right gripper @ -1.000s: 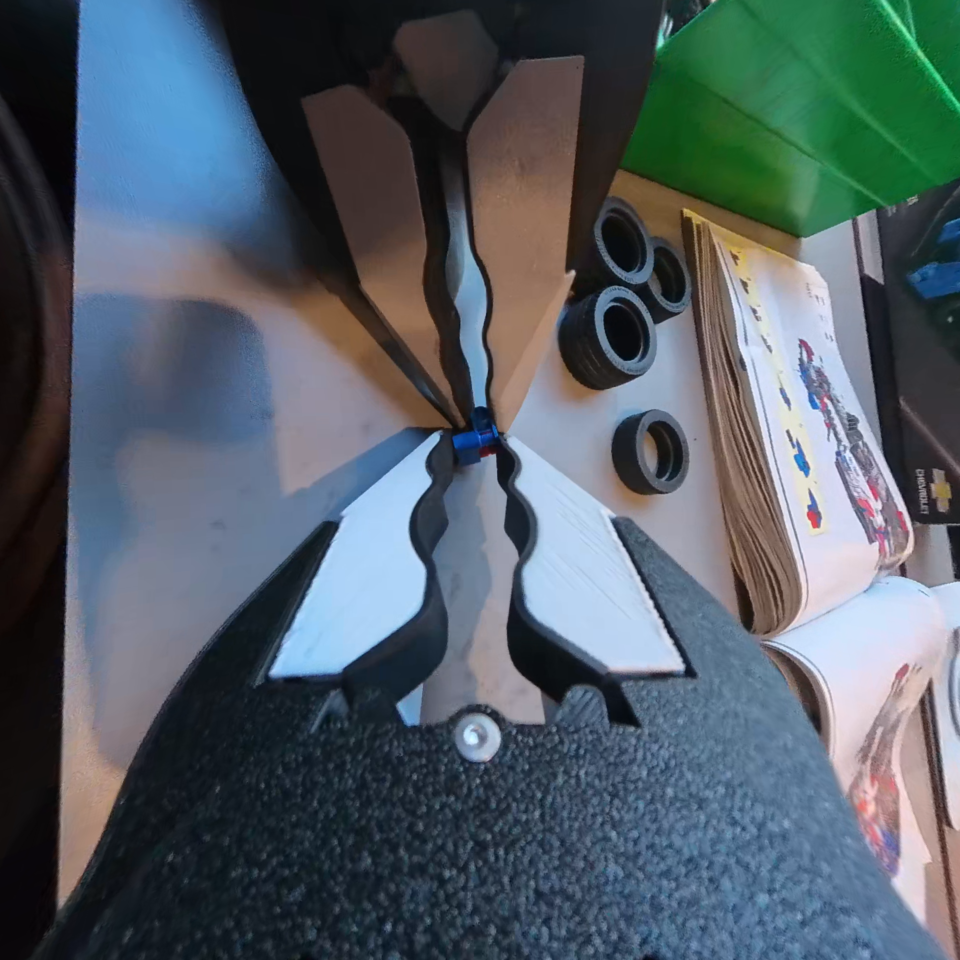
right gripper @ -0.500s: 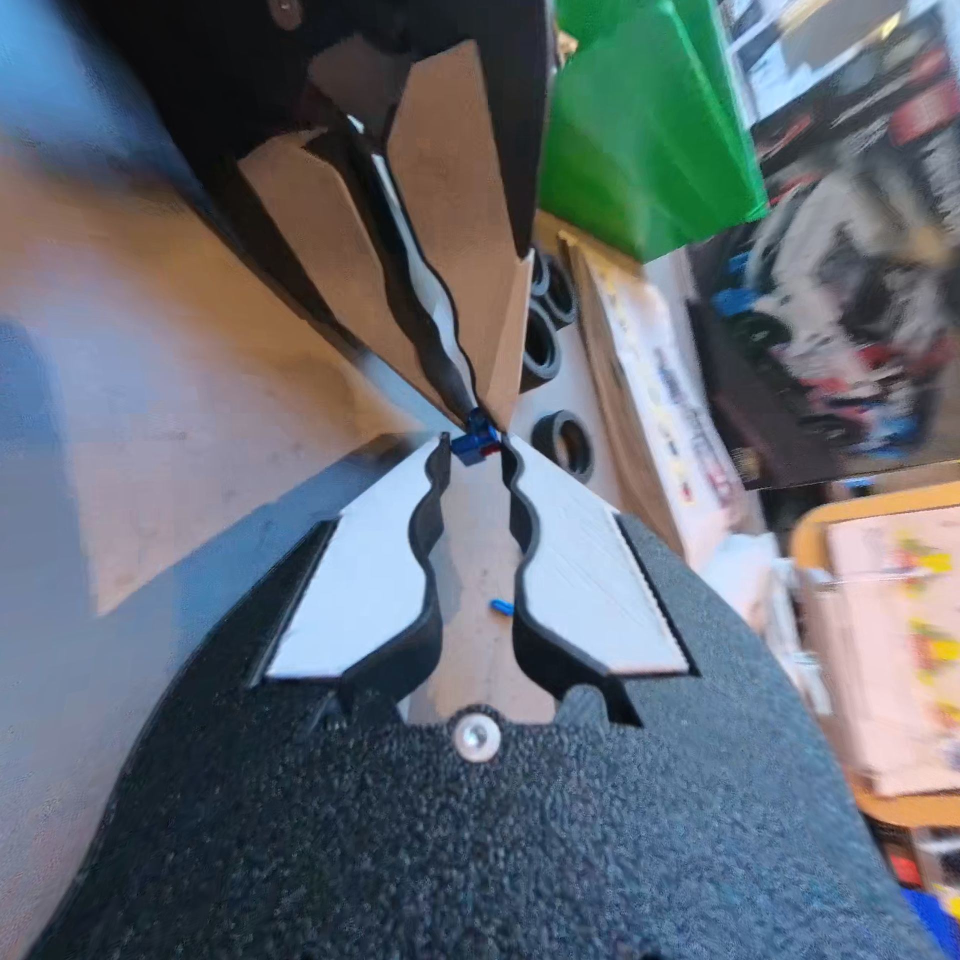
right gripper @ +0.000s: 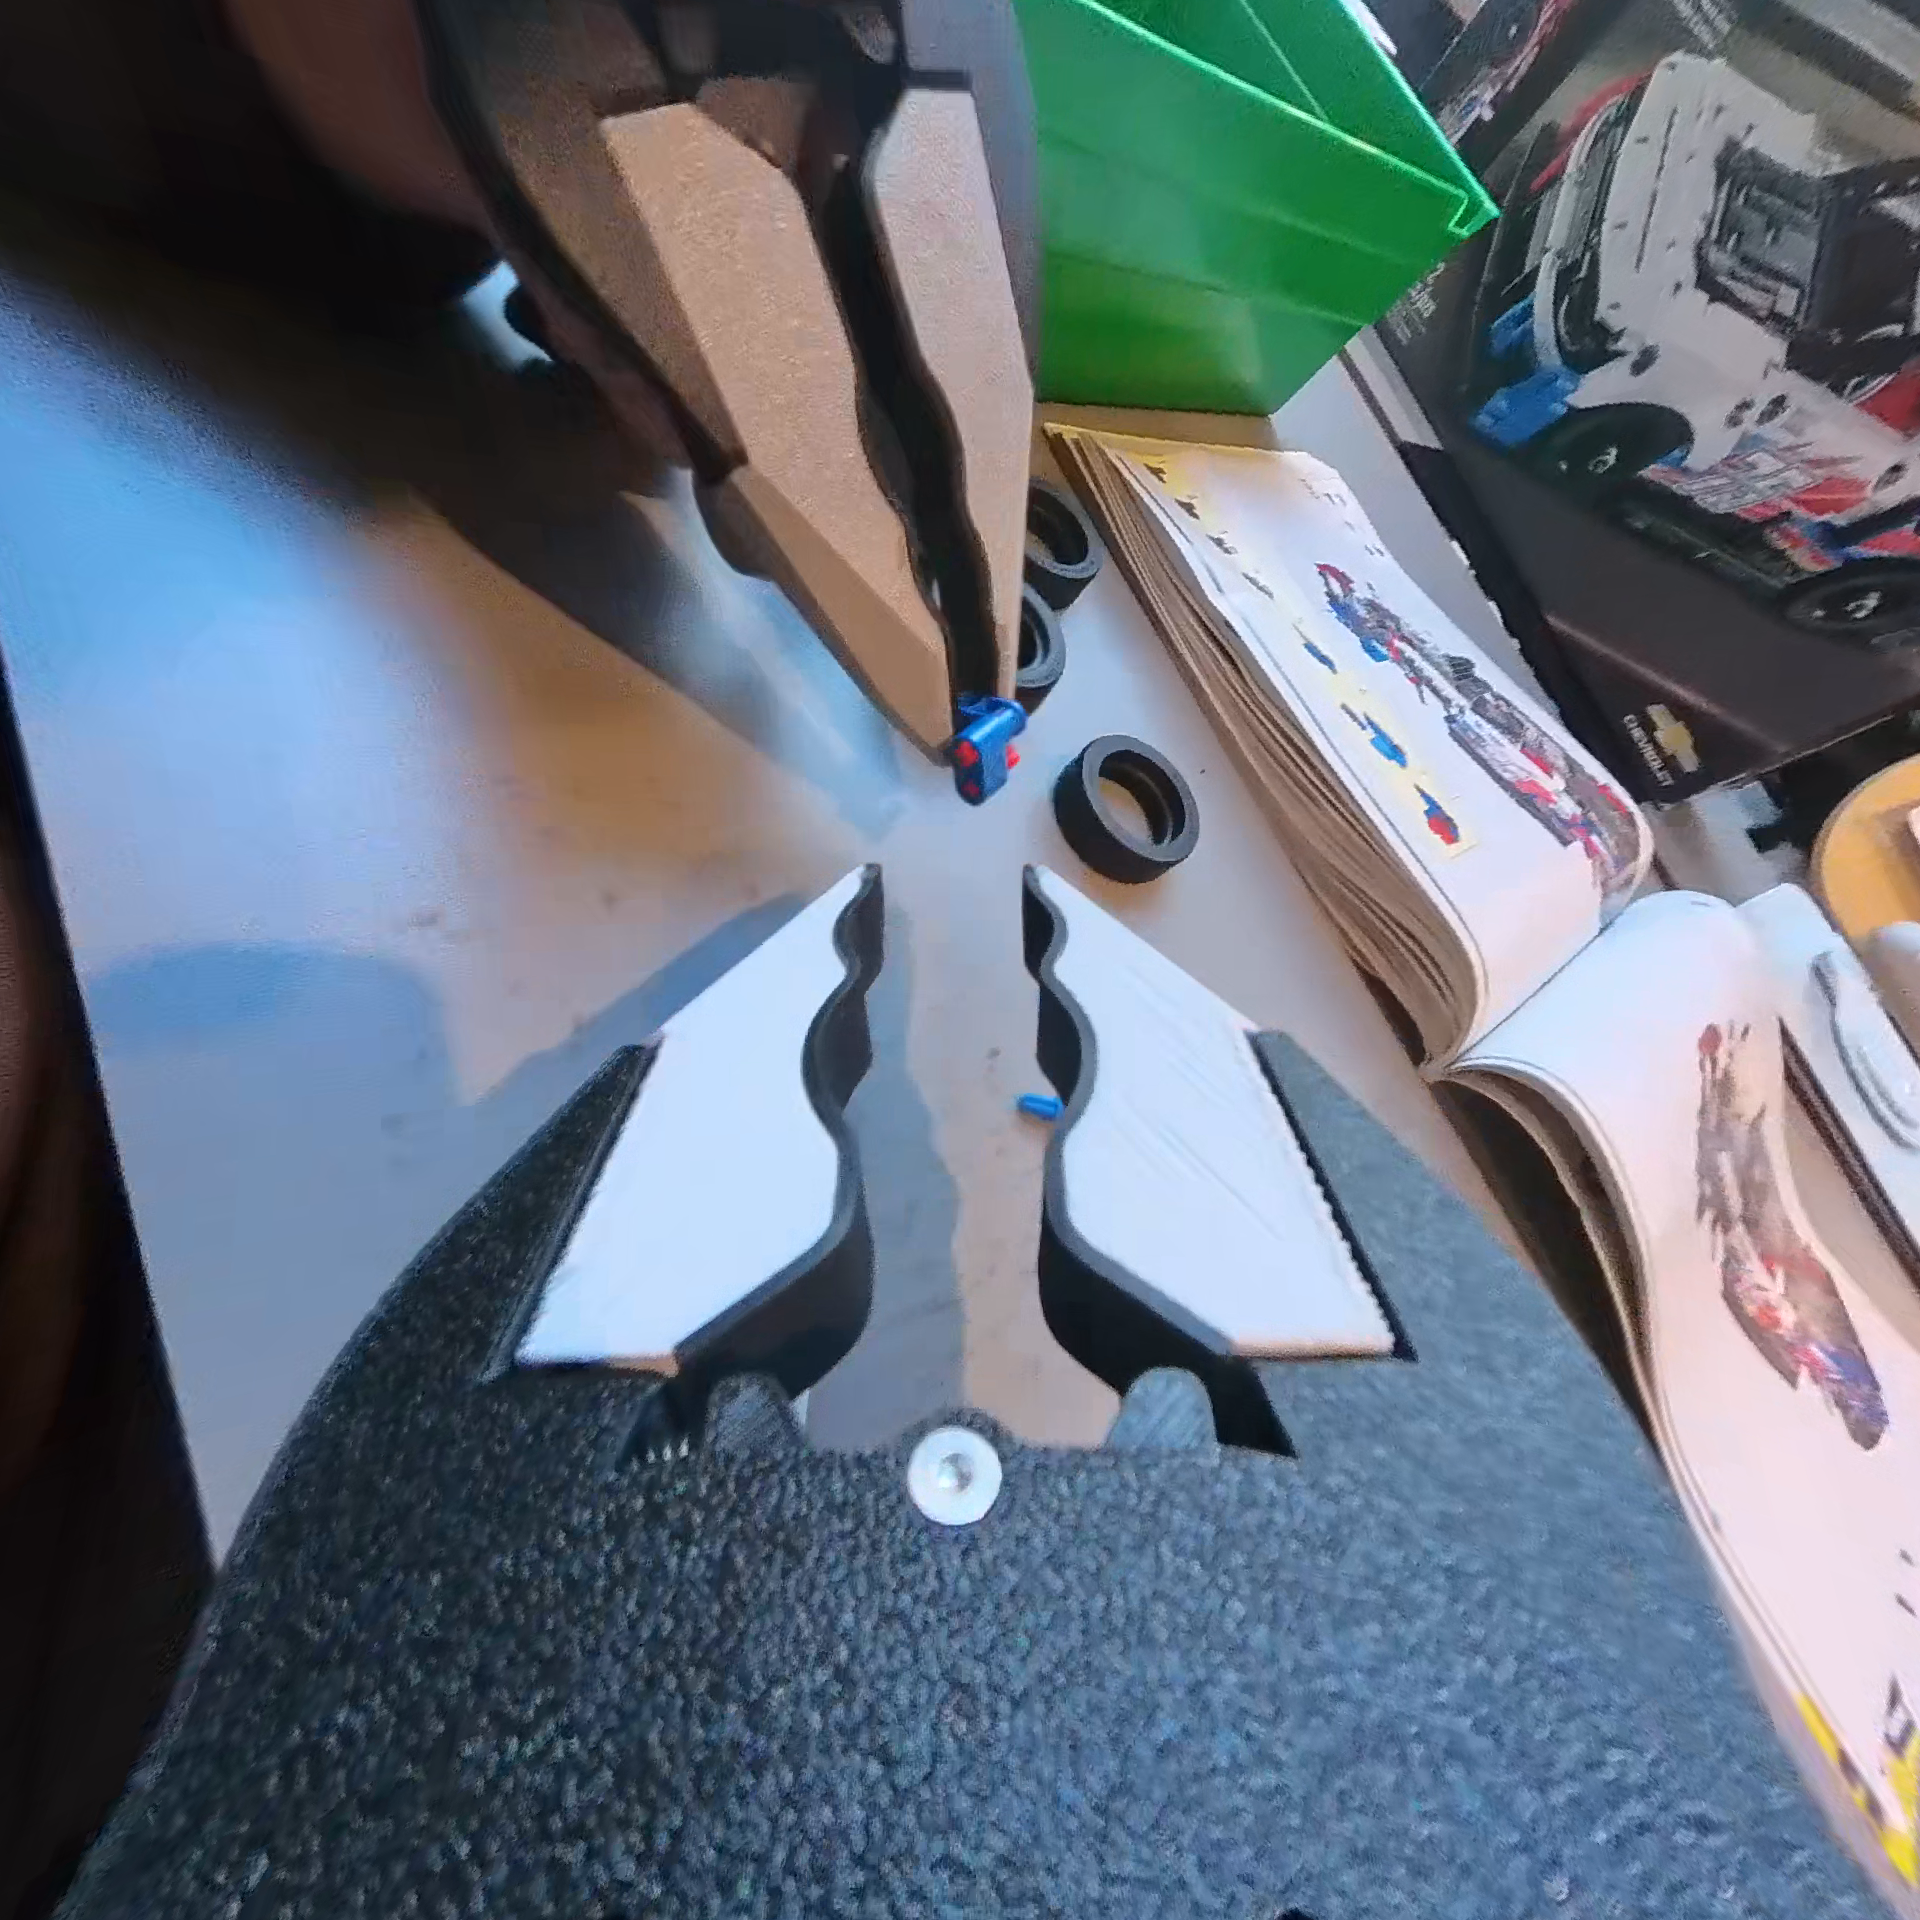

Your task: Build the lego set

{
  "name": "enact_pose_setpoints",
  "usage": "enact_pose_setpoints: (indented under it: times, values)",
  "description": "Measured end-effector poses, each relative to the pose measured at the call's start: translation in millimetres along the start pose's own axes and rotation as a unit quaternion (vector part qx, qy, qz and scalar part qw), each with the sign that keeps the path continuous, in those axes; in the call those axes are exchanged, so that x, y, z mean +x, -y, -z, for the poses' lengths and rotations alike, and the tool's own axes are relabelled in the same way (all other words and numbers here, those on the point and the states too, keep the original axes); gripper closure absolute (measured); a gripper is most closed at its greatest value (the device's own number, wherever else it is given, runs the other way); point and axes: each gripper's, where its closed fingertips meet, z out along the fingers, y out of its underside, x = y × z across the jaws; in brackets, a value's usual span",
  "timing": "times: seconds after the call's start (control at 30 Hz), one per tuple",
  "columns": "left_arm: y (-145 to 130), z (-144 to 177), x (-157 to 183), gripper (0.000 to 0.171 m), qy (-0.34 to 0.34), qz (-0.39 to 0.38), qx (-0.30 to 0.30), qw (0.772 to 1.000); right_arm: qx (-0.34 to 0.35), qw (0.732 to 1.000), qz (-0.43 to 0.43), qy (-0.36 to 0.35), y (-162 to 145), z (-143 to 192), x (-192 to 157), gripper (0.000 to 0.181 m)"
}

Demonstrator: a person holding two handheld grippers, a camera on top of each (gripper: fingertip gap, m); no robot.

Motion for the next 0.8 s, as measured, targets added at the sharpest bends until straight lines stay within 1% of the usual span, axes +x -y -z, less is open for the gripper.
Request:
enact_pose_setpoints:
  times: [0.07,0.1,0.13,0.2,0.23,0.3,0.37,0.43,0.47,0.53,0.67,0.8]
  values:
    - [-12,-1,5,0.167,-0.044,0.085,-0.048,0.994,-0.005,1.000,-0.006,0.009,-2,0,-4,0.155]
    - [-16,-1,11,0.167,-0.070,0.121,-0.062,0.988,-0.009,1.000,-0.008,0.015,-3,0,-8,0.155]
    - [-18,0,20,0.167,-0.099,0.146,-0.073,0.982,-0.012,1.000,-0.009,0.020,-3,-1,-11,0.155]
    - [-22,-1,27,0.165,-0.117,0.166,-0.085,0.975,-0.020,0.999,-0.004,0.028,-5,-4,-16,0.155]
    - [-26,-2,29,0.153,-0.115,0.163,-0.091,0.976,-0.025,0.999,0.002,0.029,-6,-4,-18,0.155]
    - [-32,-1,30,0.157,-0.095,0.142,-0.101,0.980,-0.028,0.999,0.009,0.030,-6,-5,-21,0.155]
    - [-37,1,27,0.171,-0.061,0.098,-0.109,0.987,-0.029,0.999,0.008,0.036,-6,-5,-24,0.157]
    - [-37,2,27,0.171,-0.039,0.040,-0.107,0.993,-0.029,0.999,0.003,0.042,-6,-4,-25,0.158]
    - [-37,2,28,0.171,-0.029,0.025,-0.107,0.994,-0.029,0.998,0.000,0.047,-5,-4,-27,0.160]
    - [-37,1,28,0.171,-0.021,0.023,-0.109,0.994,-0.033,0.998,-0.009,0.047,-6,-4,-26,0.159]
    - [-39,5,27,0.171,-0.023,0.044,-0.109,0.993,-0.041,0.998,-0.038,0.037,-10,-1,-20,0.159]
    - [-42,11,26,0.171,-0.013,0.037,-0.108,0.993,-0.049,0.994,-0.091,0.022,-16,8,-14,0.160]
